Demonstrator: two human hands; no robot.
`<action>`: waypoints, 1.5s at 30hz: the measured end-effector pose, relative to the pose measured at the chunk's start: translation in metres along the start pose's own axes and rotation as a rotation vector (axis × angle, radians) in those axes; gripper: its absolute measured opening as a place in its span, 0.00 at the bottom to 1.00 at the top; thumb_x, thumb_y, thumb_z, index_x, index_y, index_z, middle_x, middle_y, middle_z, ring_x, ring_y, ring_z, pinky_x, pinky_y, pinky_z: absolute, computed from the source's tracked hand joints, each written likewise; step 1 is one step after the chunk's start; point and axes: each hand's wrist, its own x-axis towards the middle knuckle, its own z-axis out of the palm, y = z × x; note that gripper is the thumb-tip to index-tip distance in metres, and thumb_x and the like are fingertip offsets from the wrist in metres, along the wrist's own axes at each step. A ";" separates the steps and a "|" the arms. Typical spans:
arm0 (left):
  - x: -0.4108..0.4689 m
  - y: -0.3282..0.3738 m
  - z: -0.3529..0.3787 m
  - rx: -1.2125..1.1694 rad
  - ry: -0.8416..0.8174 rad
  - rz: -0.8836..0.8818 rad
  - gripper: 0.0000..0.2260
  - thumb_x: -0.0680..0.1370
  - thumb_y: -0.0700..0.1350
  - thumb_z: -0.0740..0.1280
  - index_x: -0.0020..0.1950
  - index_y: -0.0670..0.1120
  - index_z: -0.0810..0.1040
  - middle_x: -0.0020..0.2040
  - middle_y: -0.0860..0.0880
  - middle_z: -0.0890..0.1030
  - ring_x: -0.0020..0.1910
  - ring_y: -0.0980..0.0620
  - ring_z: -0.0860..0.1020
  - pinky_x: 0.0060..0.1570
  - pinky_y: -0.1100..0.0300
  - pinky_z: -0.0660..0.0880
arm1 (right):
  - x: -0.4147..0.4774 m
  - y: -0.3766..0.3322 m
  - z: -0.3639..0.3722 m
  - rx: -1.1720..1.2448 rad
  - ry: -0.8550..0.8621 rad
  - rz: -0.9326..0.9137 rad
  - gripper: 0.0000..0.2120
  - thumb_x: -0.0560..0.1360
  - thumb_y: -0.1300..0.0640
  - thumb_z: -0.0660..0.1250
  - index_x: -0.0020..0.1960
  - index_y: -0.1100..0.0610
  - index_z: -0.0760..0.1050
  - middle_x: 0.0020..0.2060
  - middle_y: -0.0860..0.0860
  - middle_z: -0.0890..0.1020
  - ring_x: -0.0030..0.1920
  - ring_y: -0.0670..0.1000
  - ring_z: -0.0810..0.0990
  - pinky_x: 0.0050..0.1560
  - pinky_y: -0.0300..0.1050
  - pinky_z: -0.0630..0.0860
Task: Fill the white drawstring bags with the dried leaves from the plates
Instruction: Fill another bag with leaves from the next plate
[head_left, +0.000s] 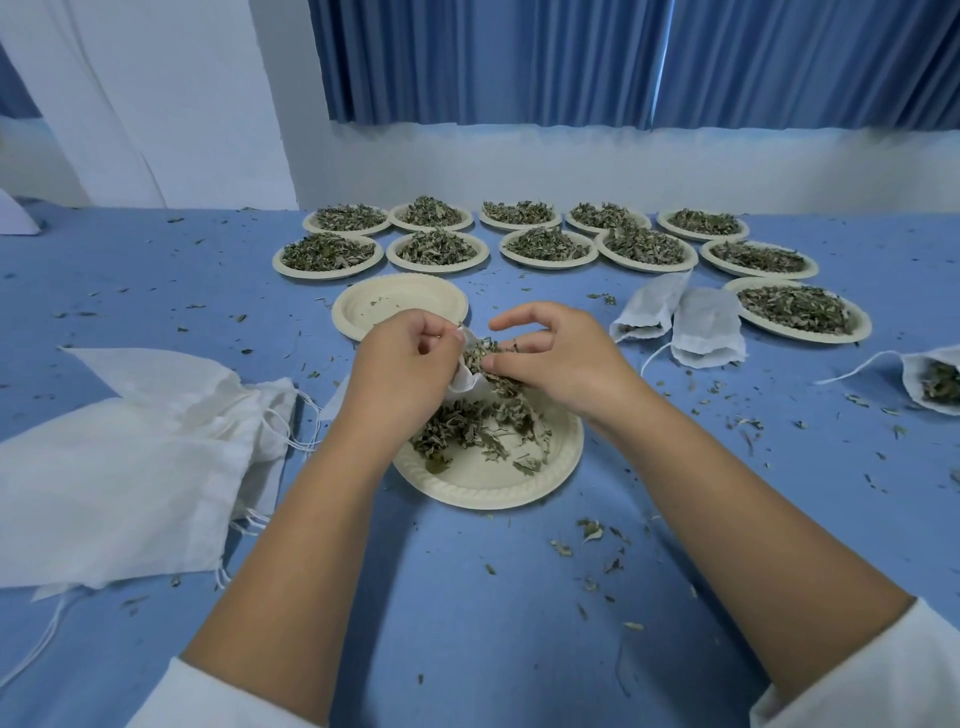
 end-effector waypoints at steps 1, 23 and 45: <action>0.000 0.000 0.000 -0.001 0.004 -0.002 0.07 0.78 0.45 0.66 0.41 0.53 0.79 0.30 0.55 0.80 0.27 0.64 0.74 0.29 0.70 0.70 | 0.000 0.000 0.000 -0.001 0.019 0.007 0.14 0.68 0.59 0.79 0.48 0.49 0.77 0.39 0.49 0.86 0.39 0.50 0.85 0.42 0.41 0.80; 0.000 -0.001 0.002 0.010 0.038 0.025 0.08 0.78 0.42 0.65 0.42 0.55 0.79 0.34 0.53 0.81 0.27 0.65 0.75 0.26 0.75 0.67 | 0.007 0.012 0.004 -0.348 0.038 -0.124 0.07 0.69 0.57 0.76 0.37 0.48 0.79 0.26 0.43 0.75 0.26 0.38 0.71 0.29 0.28 0.66; -0.007 0.001 0.001 0.184 -0.119 0.033 0.04 0.74 0.44 0.69 0.40 0.50 0.80 0.32 0.53 0.83 0.31 0.61 0.77 0.34 0.64 0.73 | 0.005 0.014 0.008 -0.483 0.051 -0.183 0.03 0.69 0.58 0.74 0.39 0.50 0.82 0.26 0.42 0.75 0.29 0.41 0.71 0.29 0.30 0.65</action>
